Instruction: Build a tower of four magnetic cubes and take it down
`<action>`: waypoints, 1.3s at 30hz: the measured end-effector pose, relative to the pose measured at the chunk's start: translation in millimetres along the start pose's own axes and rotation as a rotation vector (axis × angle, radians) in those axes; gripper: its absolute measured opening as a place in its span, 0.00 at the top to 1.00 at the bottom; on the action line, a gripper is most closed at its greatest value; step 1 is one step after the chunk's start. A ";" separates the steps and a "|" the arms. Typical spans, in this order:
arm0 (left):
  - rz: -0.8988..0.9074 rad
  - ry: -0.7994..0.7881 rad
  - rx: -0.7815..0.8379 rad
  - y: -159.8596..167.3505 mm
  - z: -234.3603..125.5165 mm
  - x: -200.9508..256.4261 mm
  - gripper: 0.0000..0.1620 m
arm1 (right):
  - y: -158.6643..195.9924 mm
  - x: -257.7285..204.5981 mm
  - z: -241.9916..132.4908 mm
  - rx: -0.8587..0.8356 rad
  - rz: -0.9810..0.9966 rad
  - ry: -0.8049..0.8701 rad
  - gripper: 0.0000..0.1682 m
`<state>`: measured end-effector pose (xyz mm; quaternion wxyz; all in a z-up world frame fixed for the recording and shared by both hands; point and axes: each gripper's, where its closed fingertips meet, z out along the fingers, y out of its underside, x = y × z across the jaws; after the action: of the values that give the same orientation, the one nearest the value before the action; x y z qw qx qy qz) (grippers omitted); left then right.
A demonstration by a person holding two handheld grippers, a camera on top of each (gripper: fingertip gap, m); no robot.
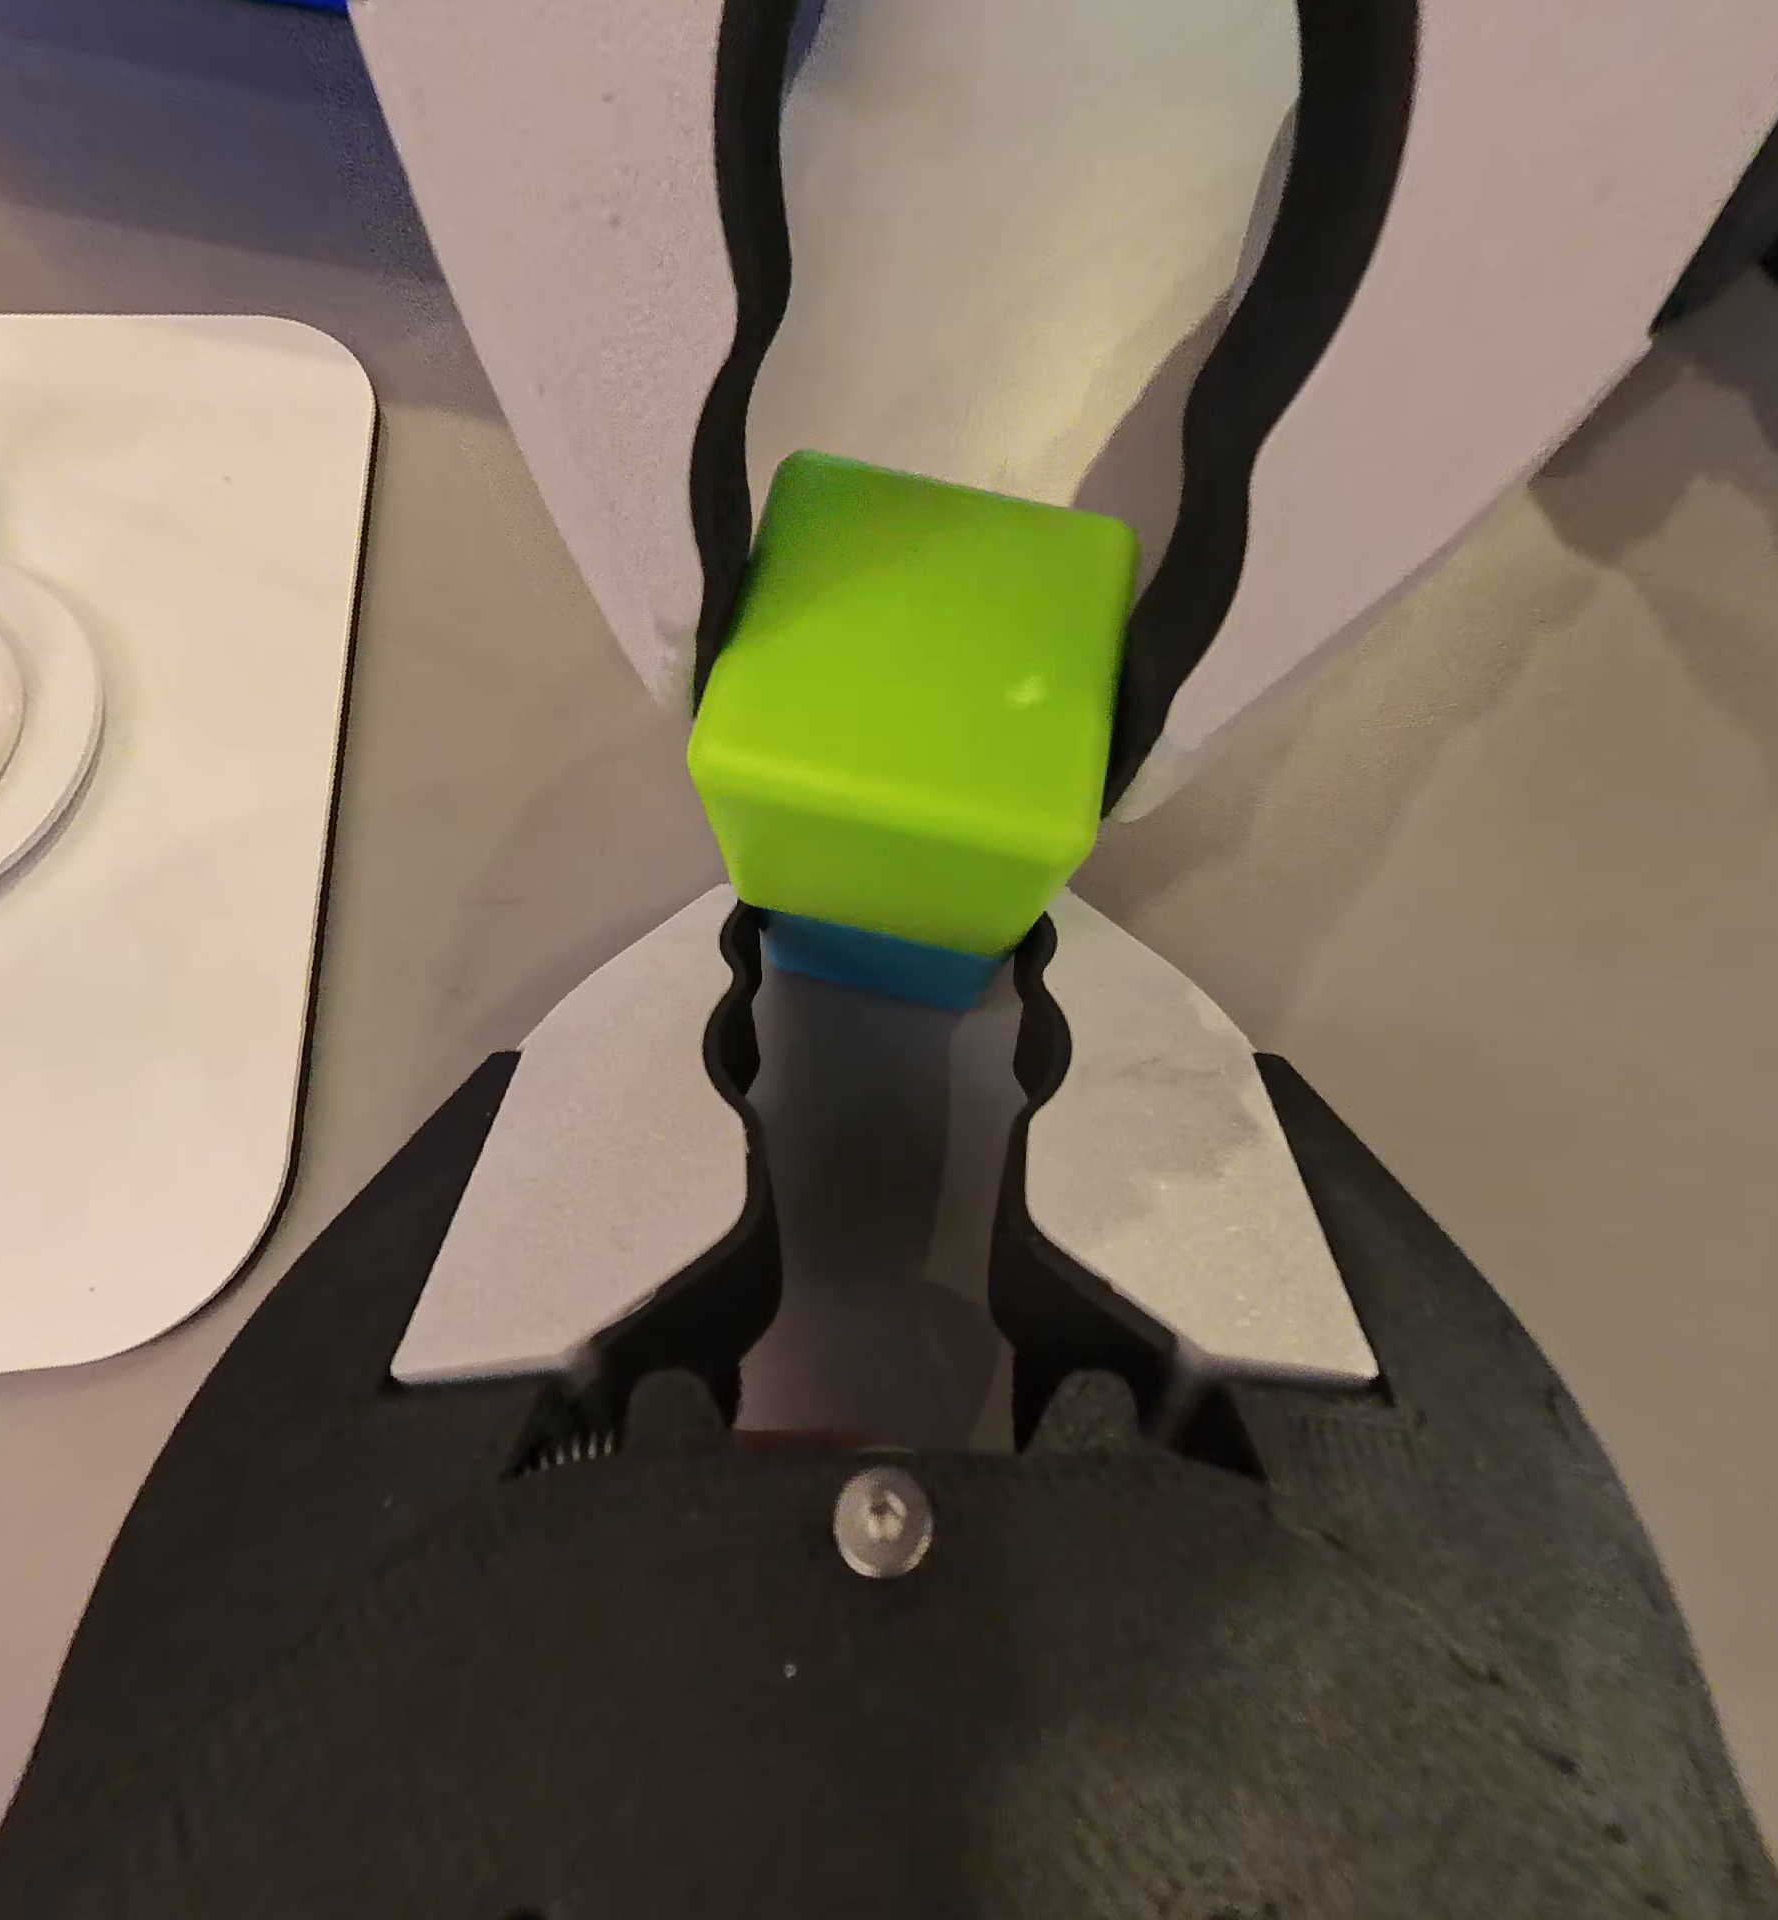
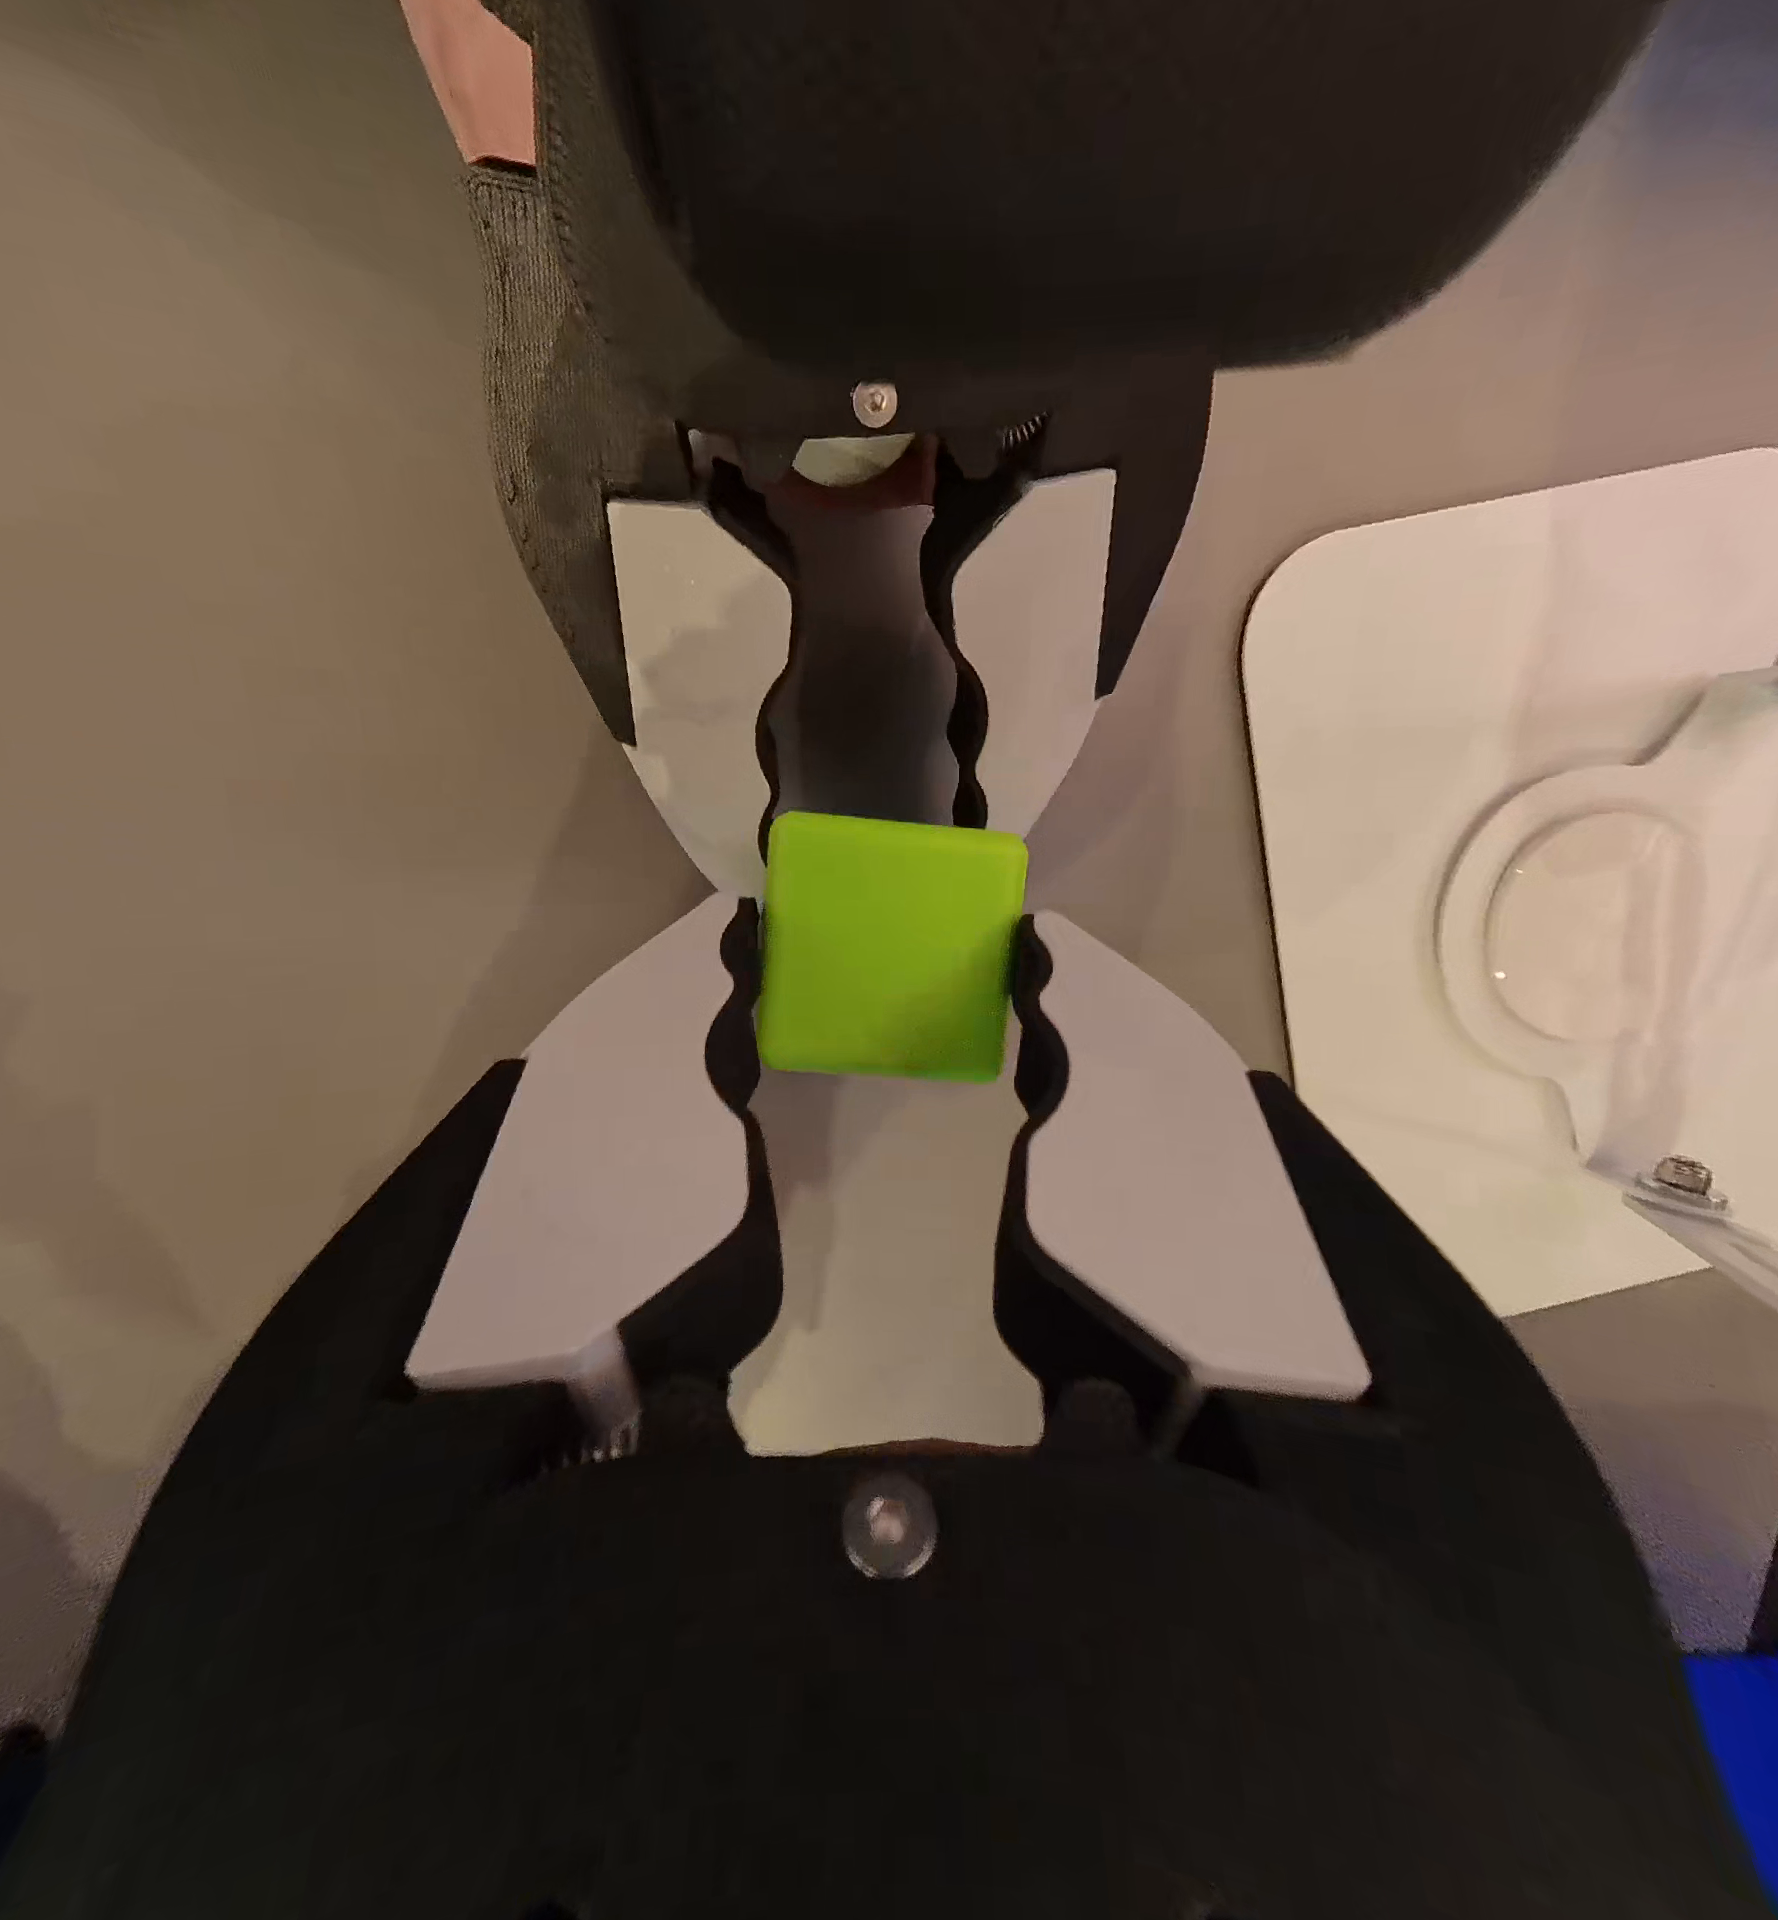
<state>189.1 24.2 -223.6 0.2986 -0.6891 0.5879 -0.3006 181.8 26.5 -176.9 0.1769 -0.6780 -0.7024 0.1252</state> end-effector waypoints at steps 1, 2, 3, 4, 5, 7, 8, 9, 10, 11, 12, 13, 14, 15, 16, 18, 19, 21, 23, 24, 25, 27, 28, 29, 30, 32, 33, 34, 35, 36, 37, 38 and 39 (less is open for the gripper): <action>0.000 0.000 0.000 0.0 0.1 0.0 0.71 | -0.8 0.4 -0.3 0.004 -0.002 0.002 0.72; -0.003 0.001 0.000 0.0 0.1 -0.1 0.71 | -2.8 1.3 -0.4 0.015 0.000 0.005 0.72; -0.008 0.001 0.000 -0.1 0.1 -0.6 0.71 | -4.4 2.0 -0.4 0.021 0.002 0.007 0.72; -0.010 0.001 0.000 0.0 0.1 -0.8 0.71 | -5.1 2.2 -0.6 0.023 0.002 0.007 0.72; -0.009 0.004 0.000 -0.1 0.1 -0.6 0.71 | -5.7 1.9 -0.9 0.028 0.004 0.002 0.72; -0.013 0.004 -0.001 -0.1 0.2 -0.8 0.71 | -7.3 3.8 -2.2 0.048 0.020 -0.004 0.72; -0.011 -0.005 0.000 -0.2 0.2 -1.7 0.71 | -9.0 5.3 -4.7 0.067 0.030 -0.008 0.72; -0.006 -0.008 0.000 -0.2 0.2 -1.5 0.71 | -11.3 6.6 -9.0 0.090 0.040 -0.013 0.72; -0.003 -0.006 0.000 -0.3 0.4 -1.0 0.71 | -14.1 8.6 -15.3 0.118 0.050 -0.010 0.72; -0.003 -0.004 -0.001 -0.5 0.6 -0.8 0.71 | -16.8 10.6 -22.9 0.146 0.056 -0.002 0.72; -0.003 -0.002 -0.001 -0.7 0.8 -0.7 0.71 | -18.5 11.8 -31.1 0.168 0.057 0.007 0.72; -0.005 0.000 -0.001 -0.9 1.0 -0.7 0.71 | -19.2 13.9 -40.0 0.184 0.057 0.025 0.72; -0.003 -0.001 -0.001 -1.0 1.2 -0.6 0.71 | -19.4 16.9 -50.0 0.199 0.059 0.050 0.72; 0.001 -0.004 0.000 -1.5 1.5 -0.6 0.71 | -18.6 20.0 -61.9 0.217 0.062 0.073 0.72; 0.004 -0.006 0.000 -1.8 1.8 -0.5 0.71 | -16.4 24.3 -75.6 0.237 0.069 0.101 0.72; 0.006 -0.008 0.000 -2.4 2.3 -0.4 0.71 | -6.8 36.4 -107.6 0.273 0.096 0.176 0.72; 0.005 -0.009 0.000 -2.6 2.6 -0.4 0.71 | 2.3 44.4 -124.1 0.277 0.113 0.229 0.72; 0.006 -0.011 0.000 -3.3 3.2 -0.3 0.71 | 25.6 62.0 -157.9 0.286 0.166 0.340 0.72; 0.009 -0.015 0.000 -4.0 4.2 -0.2 0.71 | 55.9 76.4 -184.9 0.274 0.226 0.420 0.72; 0.010 -0.017 -0.001 -4.3 4.7 -0.2 0.71 | 73.5 84.5 -195.2 0.253 0.261 0.460 0.72; 0.011 -0.018 -0.002 -4.7 5.2 -0.1 0.71 | 92.1 93.2 -203.4 0.224 0.295 0.502 0.72; 0.012 -0.019 -0.003 -5.1 6.0 0.1 0.71 | 122.2 106.3 -213.5 0.209 0.364 0.523 0.72; 0.013 -0.021 -0.003 -5.3 6.4 0.1 0.71 | 135.4 112.2 -215.1 0.204 0.395 0.520 0.72; 0.014 -0.022 -0.004 -5.4 6.7 0.2 0.71 | 149.9 118.4 -214.2 0.183 0.424 0.520 0.72; 0.015 -0.022 -0.004 -5.5 6.8 0.3 0.71 | 164.8 123.9 -210.7 0.153 0.452 0.515 0.72; 0.015 -0.022 -0.004 -5.5 6.7 0.3 0.71 | 192.9 133.6 -199.4 0.088 0.501 0.492 0.72; 0.015 -0.022 -0.004 -5.5 6.7 0.3 0.71 | 205.1 136.9 -191.4 0.060 0.521 0.467 0.72; 0.015 -0.022 -0.004 -5.4 6.7 0.4 0.71 | 214.6 138.5 -182.1 0.039 0.533 0.431 0.72; 0.015 -0.022 -0.004 -5.4 6.6 0.4 0.71 | 222.0 139.6 -172.5 0.024 0.543 0.394 0.72; 0.015 -0.022 -0.004 -5.3 6.6 0.5 0.71 | 228.8 140.5 -163.2 0.009 0.553 0.359 0.72; 0.015 -0.022 -0.004 -5.3 6.5 0.5 0.71 | 235.1 140.5 -154.0 -0.009 0.557 0.327 0.72; 0.015 -0.022 -0.004 -5.3 6.5 0.5 0.71 | 239.8 138.6 -144.2 -0.027 0.551 0.289 0.72; 0.015 -0.021 -0.004 -5.3 6.5 0.5 0.71 | 243.7 135.5 -134.5 -0.047 0.536 0.250 0.72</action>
<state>197.4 24.8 -223.7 0.3058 -0.6884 0.5903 -0.2899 456.9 164.9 -145.6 0.2071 -0.8535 -0.4736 0.0666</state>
